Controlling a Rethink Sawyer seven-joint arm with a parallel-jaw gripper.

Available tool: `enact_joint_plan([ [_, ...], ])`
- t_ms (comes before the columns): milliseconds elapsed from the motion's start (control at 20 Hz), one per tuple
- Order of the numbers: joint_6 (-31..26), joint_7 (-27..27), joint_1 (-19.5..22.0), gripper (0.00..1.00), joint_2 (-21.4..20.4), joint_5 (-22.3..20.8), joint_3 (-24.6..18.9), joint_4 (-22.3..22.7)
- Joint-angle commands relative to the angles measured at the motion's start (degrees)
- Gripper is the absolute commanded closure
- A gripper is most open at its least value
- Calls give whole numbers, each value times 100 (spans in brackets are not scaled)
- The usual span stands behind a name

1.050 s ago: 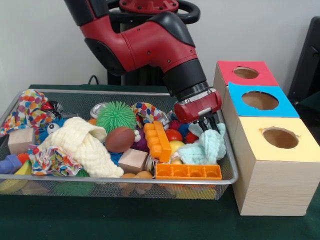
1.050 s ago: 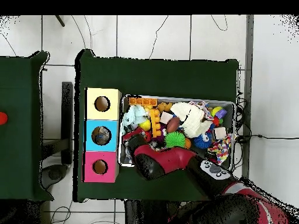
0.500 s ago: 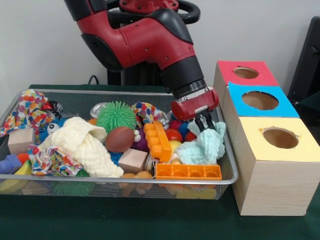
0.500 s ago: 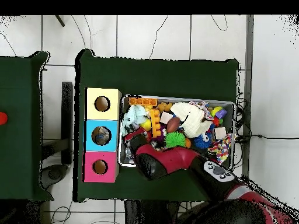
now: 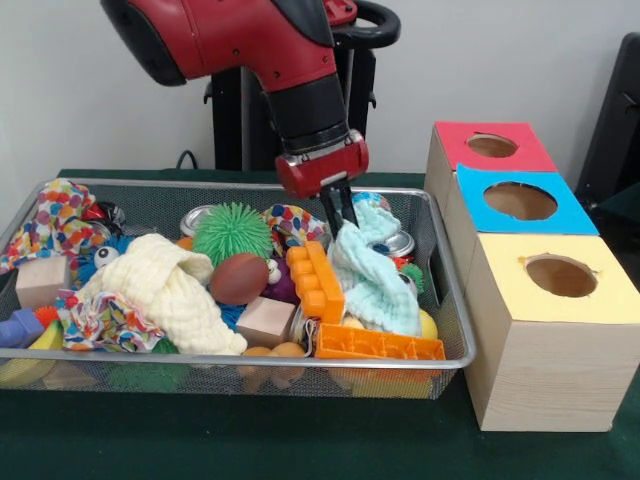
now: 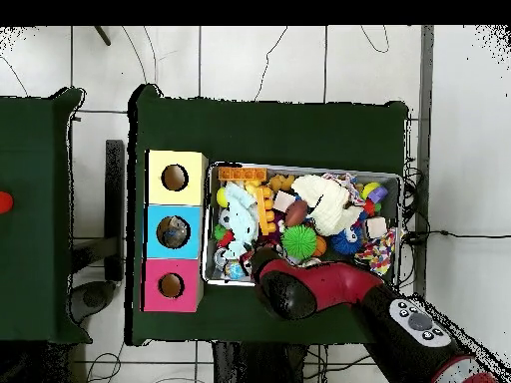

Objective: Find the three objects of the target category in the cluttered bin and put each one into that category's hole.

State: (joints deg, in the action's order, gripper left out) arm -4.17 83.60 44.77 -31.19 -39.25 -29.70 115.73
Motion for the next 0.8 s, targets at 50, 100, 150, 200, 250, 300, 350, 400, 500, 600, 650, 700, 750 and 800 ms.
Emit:
enact_joint_plan([
  [50, -673, 222, -24, 100, -675, 13, 13, 13],
  [100, -724, 256, -61, 100, -737, -10, 75, 12],
  [150, -793, 270, -91, 100, -812, -2, 122, 4],
  [200, -836, 284, -124, 100, -880, -19, 196, 10],
  [250, -918, 263, -142, 100, -961, -32, 247, 13],
  [300, -1026, 221, -180, 100, -1035, -71, 347, 19],
  [350, -1128, 198, -231, 100, -1143, -94, 456, 25],
  [400, -1219, 179, -316, 100, -1217, -154, 613, 14],
  [500, -1414, 94, -405, 100, -1420, -210, 812, 59],
  [600, -1595, -41, -382, 100, -1647, -174, 841, 204],
  [650, -1704, -114, -363, 100, -1789, -135, 843, 286],
  [700, -1807, -173, -371, 100, -1915, -127, 876, 356],
  [750, -1952, -272, -321, 100, -2072, -64, 830, 434],
  [800, -2018, -321, -273, 100, -2216, -22, 796, 529],
])
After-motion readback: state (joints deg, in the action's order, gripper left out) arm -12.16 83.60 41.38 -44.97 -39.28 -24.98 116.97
